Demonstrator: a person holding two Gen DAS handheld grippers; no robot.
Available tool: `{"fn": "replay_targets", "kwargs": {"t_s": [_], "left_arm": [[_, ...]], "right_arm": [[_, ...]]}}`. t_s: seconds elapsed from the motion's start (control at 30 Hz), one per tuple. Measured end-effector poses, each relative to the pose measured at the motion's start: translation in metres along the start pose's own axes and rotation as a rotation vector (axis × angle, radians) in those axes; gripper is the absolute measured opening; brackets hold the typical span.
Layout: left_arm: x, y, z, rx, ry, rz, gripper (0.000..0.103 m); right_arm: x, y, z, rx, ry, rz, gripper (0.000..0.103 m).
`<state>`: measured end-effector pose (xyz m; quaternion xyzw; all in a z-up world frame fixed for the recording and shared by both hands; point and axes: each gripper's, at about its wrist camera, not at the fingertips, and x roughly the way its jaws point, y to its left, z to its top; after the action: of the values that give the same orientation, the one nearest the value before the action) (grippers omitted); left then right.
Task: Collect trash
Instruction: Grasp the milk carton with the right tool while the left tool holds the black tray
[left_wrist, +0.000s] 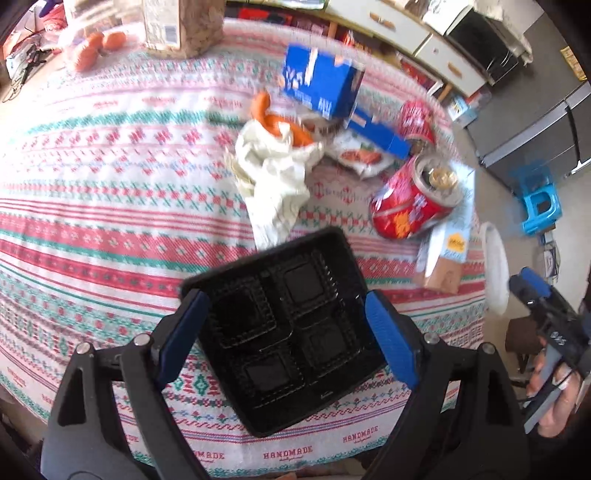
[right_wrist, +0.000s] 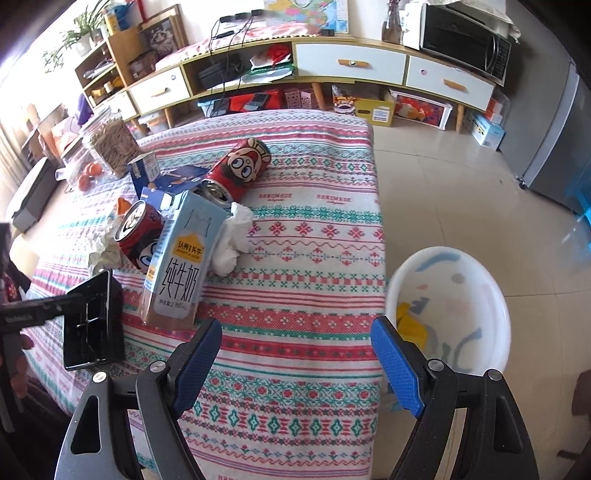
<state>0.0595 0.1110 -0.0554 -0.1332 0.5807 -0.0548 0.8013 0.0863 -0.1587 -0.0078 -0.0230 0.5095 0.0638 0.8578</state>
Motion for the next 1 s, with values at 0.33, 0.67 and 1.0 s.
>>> {"fn": "replay_targets", "kwargs": {"t_s": [0.33,0.67,1.0], "left_arm": [[0.017,0.02,-0.005,-0.042,0.054,0.095,0.087],[0.031,0.027,-0.004,-0.056,0.047,0.041,0.058],[0.001,0.034,0.004,-0.01,-0.077,0.045,0.058]], "right_arm": [[0.011,0.007,0.007,0.013,0.014,0.005,0.084],[0.01,0.031,0.019,-0.007,-0.01,0.065,0.084],[0.04,0.068,0.021,-0.018,0.07,0.211,0.084]]}}
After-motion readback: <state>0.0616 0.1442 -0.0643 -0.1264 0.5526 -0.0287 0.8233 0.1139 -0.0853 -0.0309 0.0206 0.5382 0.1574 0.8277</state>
